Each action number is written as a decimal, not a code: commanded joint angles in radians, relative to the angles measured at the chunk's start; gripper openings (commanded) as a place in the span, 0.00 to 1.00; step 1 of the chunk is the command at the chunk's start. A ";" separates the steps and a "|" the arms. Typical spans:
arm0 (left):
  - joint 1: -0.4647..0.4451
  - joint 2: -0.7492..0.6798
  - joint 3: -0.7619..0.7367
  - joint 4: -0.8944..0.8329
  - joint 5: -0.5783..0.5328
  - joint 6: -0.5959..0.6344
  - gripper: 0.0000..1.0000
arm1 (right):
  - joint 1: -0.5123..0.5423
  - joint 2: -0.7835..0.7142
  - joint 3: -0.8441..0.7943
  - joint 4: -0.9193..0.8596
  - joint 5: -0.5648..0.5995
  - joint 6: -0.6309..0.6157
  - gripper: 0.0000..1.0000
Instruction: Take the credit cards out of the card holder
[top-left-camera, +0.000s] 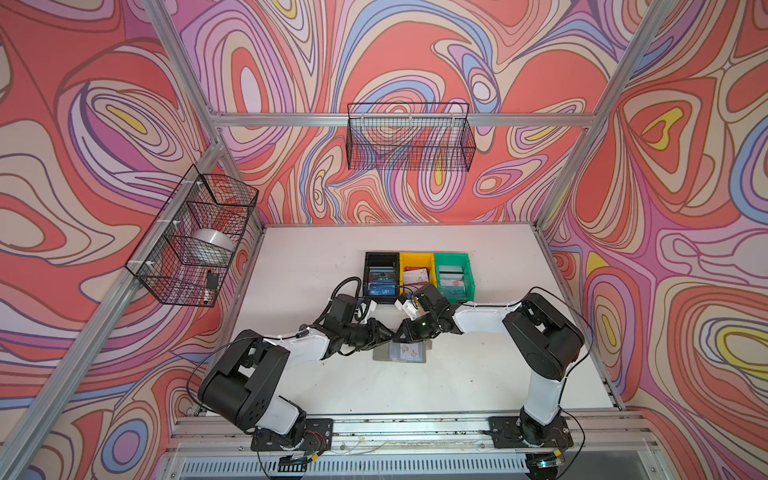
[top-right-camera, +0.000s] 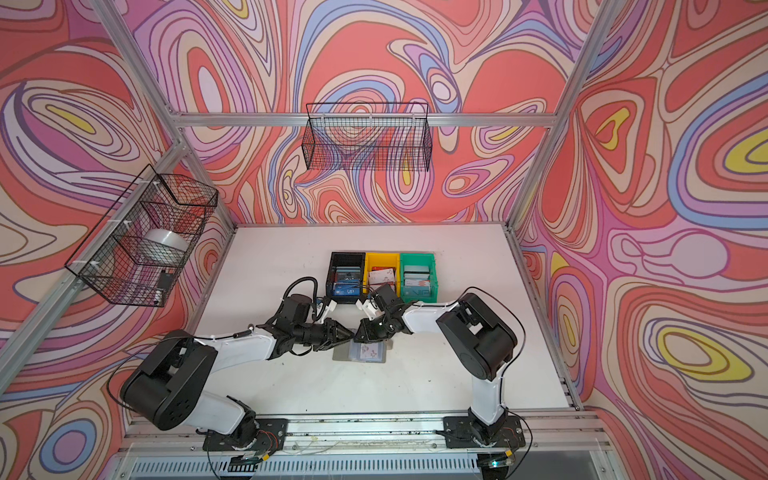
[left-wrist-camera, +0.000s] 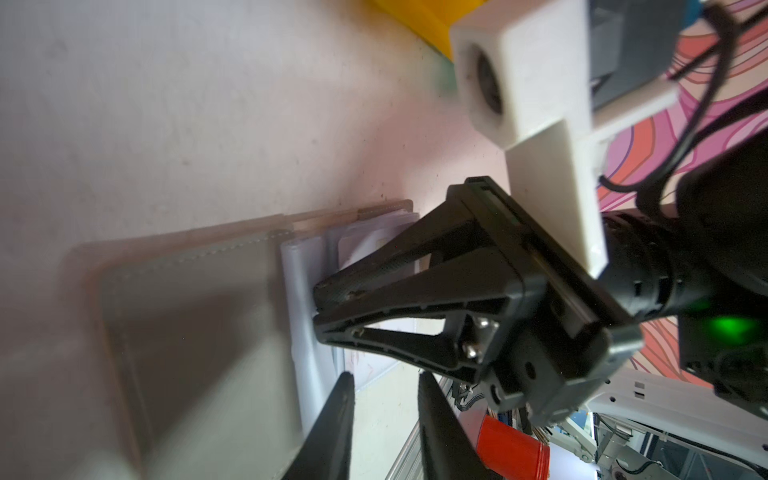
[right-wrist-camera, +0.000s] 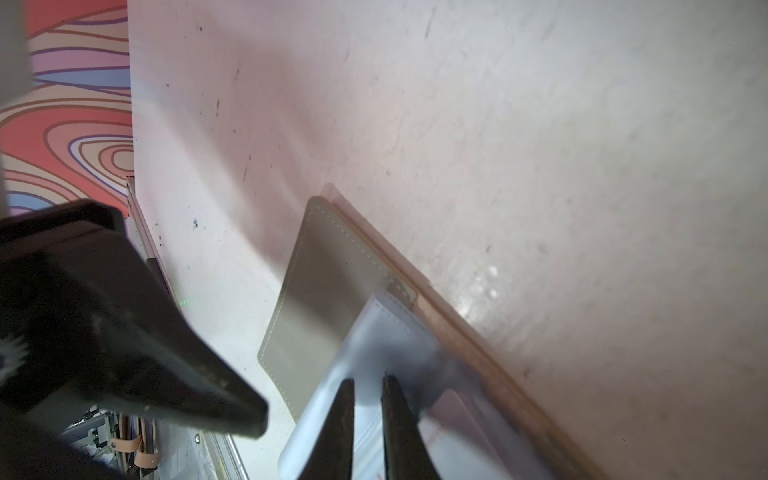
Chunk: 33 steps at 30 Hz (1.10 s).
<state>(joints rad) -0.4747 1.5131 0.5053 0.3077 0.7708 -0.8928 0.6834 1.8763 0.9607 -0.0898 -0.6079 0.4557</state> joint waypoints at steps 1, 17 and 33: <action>-0.009 0.054 -0.021 0.111 0.020 -0.060 0.30 | 0.005 -0.014 -0.030 -0.017 0.004 0.007 0.17; -0.019 0.139 -0.014 0.089 -0.013 -0.056 0.29 | 0.005 -0.082 -0.055 -0.019 -0.008 0.004 0.18; -0.018 0.100 0.055 -0.080 -0.032 0.012 0.29 | -0.031 -0.179 -0.084 -0.136 0.098 -0.008 0.15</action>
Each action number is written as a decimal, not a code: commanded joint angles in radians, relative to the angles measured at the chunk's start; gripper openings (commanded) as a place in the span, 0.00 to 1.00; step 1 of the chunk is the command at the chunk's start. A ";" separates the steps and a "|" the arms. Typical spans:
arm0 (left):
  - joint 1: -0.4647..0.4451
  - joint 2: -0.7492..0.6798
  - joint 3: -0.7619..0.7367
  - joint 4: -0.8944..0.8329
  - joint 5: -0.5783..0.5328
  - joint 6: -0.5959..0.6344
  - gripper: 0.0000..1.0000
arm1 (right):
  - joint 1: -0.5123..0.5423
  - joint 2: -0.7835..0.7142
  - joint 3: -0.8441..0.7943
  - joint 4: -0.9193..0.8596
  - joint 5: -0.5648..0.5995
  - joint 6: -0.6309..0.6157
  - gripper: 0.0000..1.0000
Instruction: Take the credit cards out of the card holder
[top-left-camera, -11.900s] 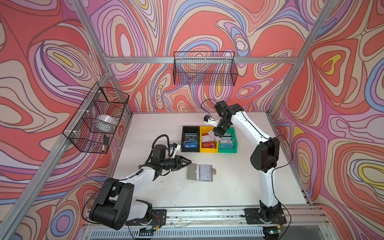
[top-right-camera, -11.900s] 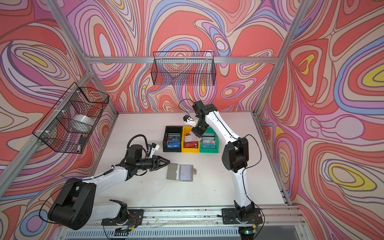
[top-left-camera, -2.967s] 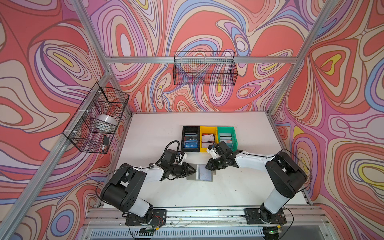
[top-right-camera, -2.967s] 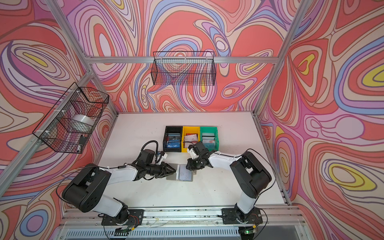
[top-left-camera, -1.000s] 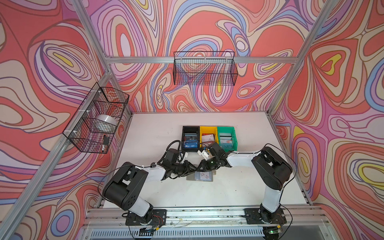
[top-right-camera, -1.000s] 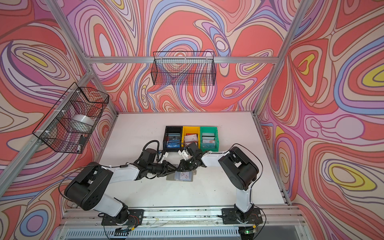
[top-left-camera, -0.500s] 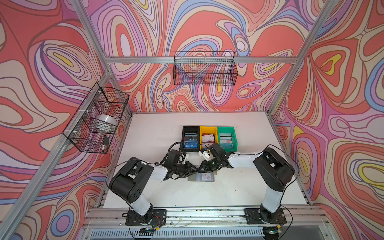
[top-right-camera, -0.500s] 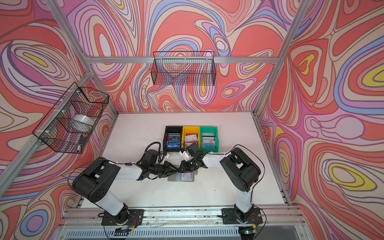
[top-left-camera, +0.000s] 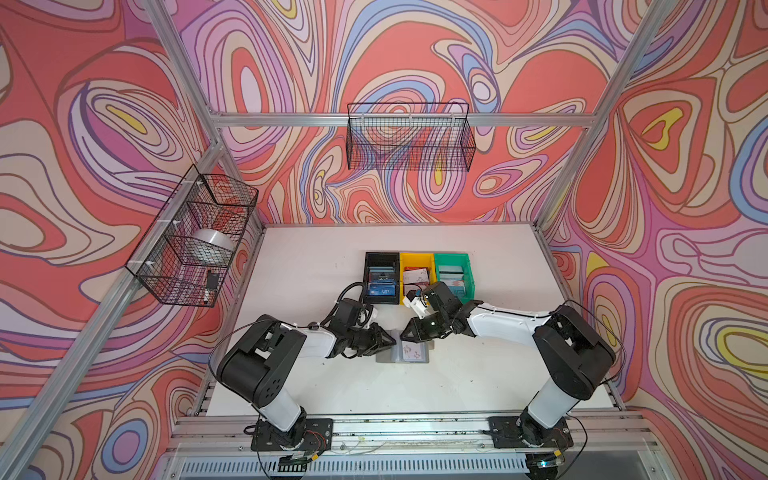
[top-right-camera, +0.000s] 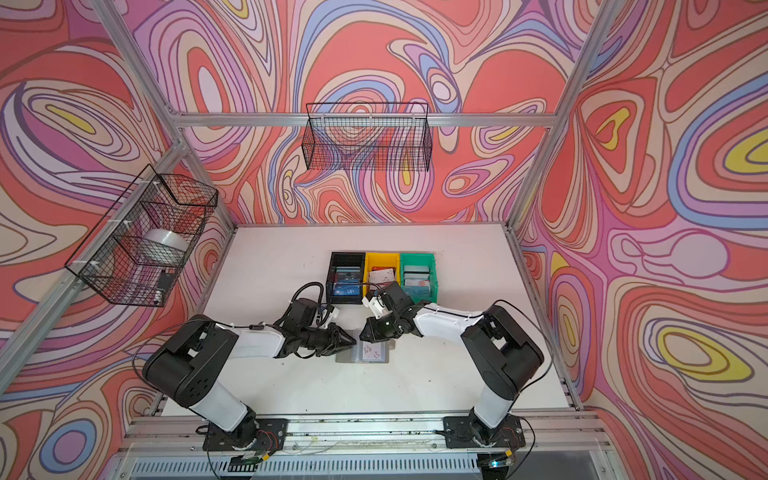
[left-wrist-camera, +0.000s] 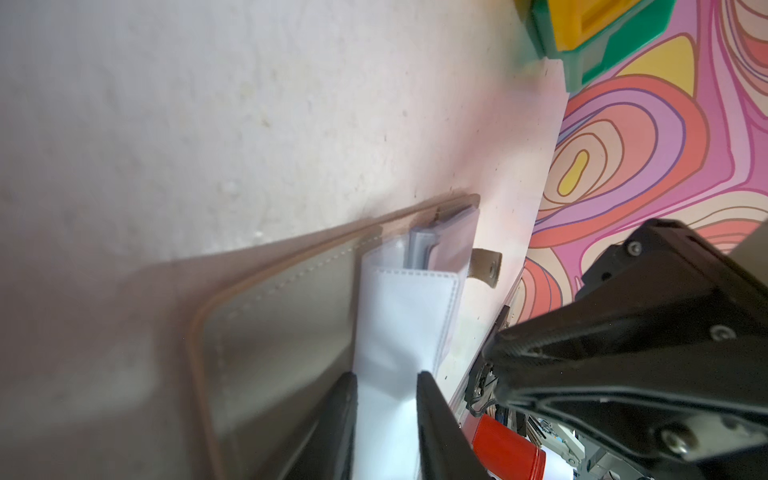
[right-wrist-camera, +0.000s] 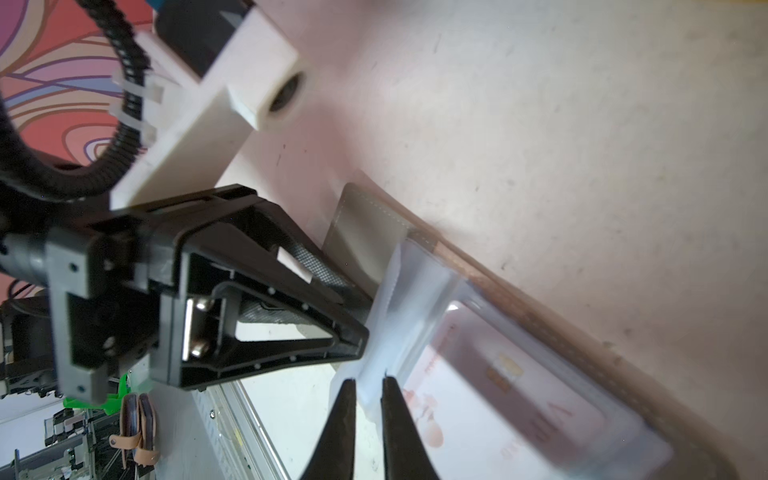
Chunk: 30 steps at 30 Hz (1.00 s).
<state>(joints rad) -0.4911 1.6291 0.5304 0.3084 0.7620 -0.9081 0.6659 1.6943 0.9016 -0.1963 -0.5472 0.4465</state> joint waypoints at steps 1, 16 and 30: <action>-0.002 -0.019 0.037 -0.094 -0.023 0.031 0.29 | -0.017 0.010 -0.031 -0.028 0.038 0.003 0.15; 0.034 -0.192 0.178 -0.445 -0.062 0.166 0.29 | -0.021 0.071 -0.047 0.005 0.021 -0.004 0.14; -0.003 -0.120 0.116 -0.216 0.003 0.044 0.31 | -0.022 0.072 -0.059 0.001 0.021 0.013 0.14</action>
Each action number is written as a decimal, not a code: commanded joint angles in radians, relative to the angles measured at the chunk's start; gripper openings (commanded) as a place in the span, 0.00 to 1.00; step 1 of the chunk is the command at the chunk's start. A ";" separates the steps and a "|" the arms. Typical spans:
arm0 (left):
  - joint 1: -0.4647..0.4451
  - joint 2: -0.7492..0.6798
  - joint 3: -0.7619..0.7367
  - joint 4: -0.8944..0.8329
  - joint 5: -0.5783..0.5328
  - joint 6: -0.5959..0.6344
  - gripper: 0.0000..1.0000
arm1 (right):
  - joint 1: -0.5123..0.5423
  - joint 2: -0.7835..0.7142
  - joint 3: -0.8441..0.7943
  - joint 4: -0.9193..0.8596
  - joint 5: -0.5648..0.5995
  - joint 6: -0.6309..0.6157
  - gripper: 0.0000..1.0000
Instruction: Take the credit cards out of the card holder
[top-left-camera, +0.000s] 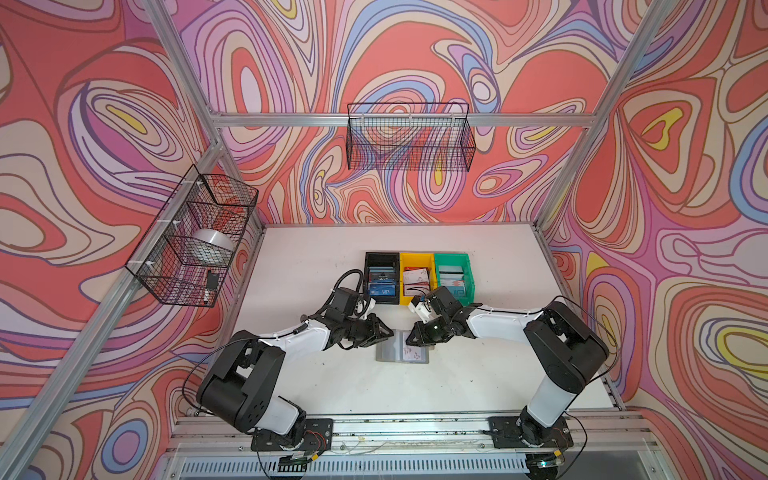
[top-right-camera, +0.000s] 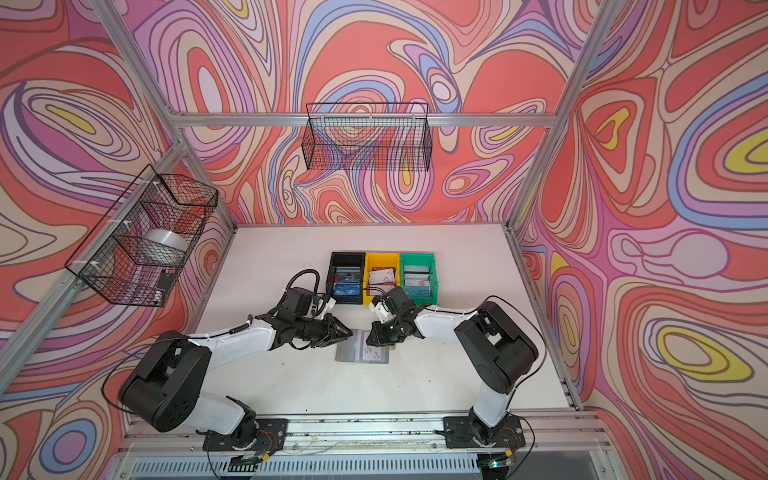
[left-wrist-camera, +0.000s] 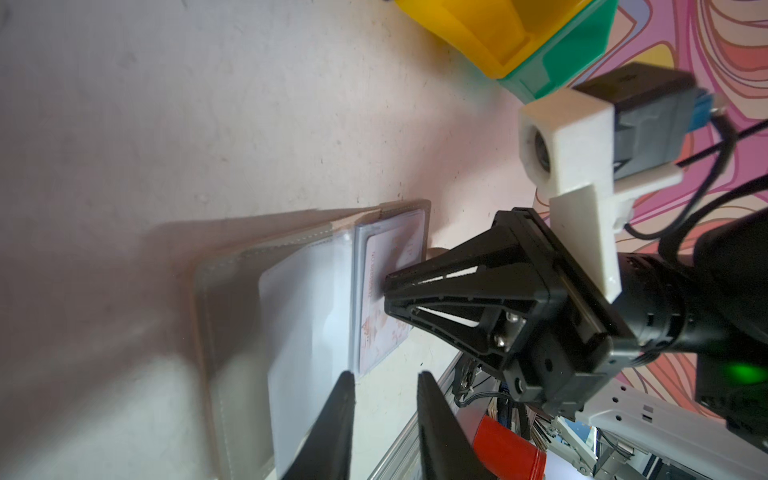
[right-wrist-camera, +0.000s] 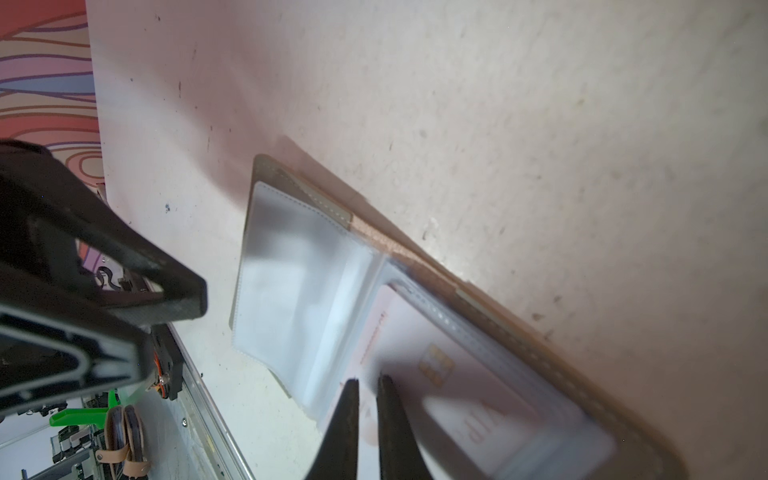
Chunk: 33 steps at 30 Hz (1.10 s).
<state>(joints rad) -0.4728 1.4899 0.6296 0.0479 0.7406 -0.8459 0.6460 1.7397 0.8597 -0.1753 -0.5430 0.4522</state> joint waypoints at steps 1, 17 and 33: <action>-0.027 0.027 0.019 0.050 0.022 -0.018 0.31 | -0.002 0.026 -0.021 -0.014 0.018 0.010 0.14; -0.064 0.176 -0.057 0.355 0.063 -0.136 0.34 | -0.006 0.057 -0.039 -0.005 0.022 0.024 0.14; -0.079 0.207 -0.041 0.334 0.052 -0.123 0.33 | -0.050 -0.042 -0.090 -0.038 0.048 0.025 0.14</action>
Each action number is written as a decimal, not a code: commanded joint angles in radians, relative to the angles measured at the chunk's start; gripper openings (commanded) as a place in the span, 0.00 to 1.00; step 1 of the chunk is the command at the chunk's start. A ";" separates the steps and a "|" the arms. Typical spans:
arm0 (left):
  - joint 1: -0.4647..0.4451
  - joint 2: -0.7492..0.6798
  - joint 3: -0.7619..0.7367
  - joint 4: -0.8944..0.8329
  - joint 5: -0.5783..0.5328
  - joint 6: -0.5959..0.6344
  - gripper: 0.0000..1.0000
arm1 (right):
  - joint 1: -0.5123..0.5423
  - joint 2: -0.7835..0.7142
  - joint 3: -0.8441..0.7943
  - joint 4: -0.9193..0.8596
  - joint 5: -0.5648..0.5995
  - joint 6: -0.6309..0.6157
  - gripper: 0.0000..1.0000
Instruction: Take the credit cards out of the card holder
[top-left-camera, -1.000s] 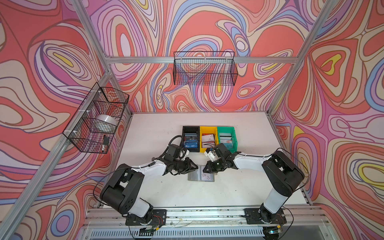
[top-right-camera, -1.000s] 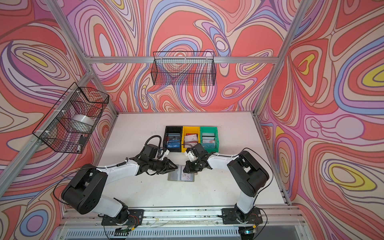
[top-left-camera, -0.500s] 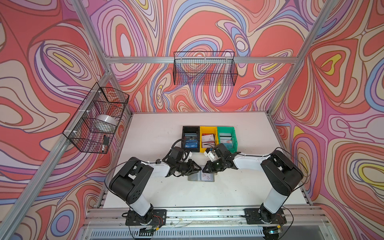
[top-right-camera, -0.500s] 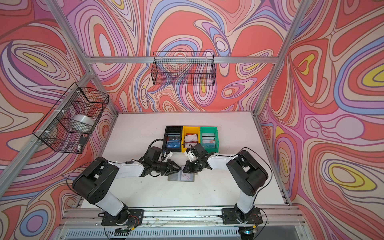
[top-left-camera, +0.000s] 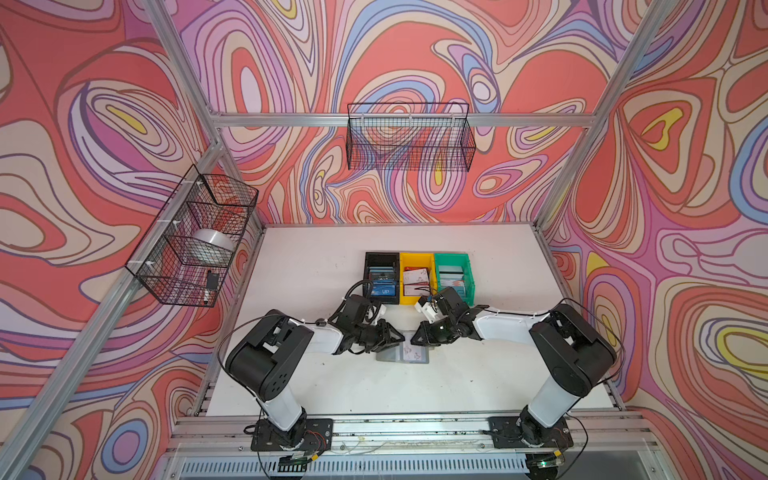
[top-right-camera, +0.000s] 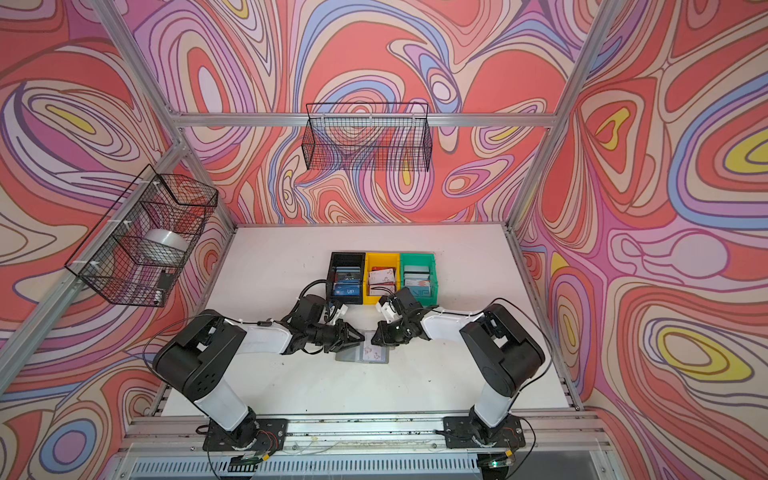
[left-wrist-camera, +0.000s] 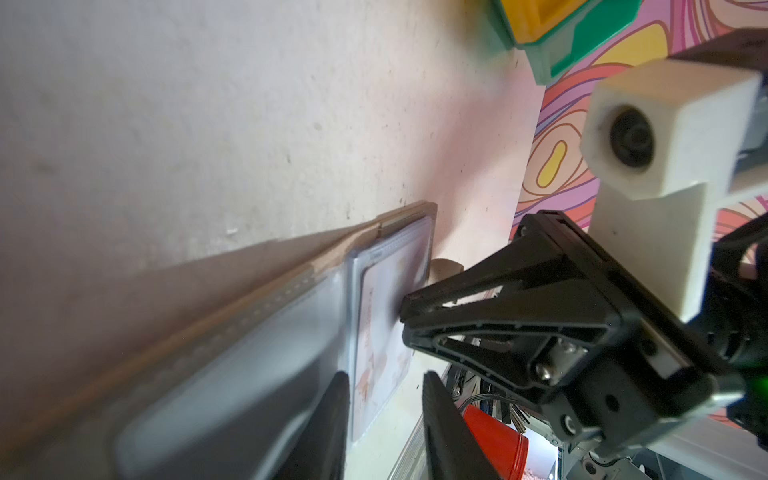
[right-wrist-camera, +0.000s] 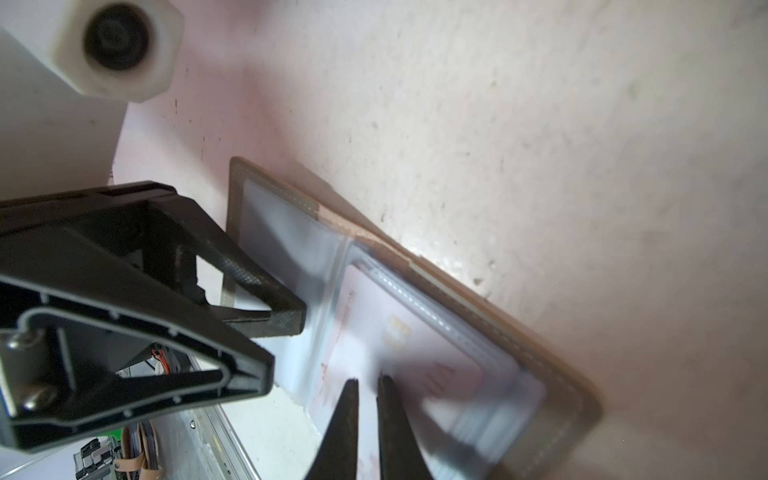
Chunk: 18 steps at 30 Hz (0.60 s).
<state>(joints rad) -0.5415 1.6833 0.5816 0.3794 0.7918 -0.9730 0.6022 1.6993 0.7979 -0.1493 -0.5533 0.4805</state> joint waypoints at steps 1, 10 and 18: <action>-0.012 0.015 0.010 -0.004 -0.001 0.008 0.33 | -0.006 -0.001 -0.030 -0.060 0.057 -0.003 0.14; -0.040 0.045 0.021 -0.004 -0.013 0.013 0.34 | -0.006 0.040 -0.030 -0.030 0.036 0.006 0.14; -0.041 0.072 0.011 0.013 -0.018 0.022 0.35 | -0.008 0.046 -0.031 -0.030 0.036 0.003 0.14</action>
<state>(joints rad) -0.5751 1.7260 0.5892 0.3931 0.7895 -0.9688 0.5968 1.7042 0.7944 -0.1413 -0.5659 0.4843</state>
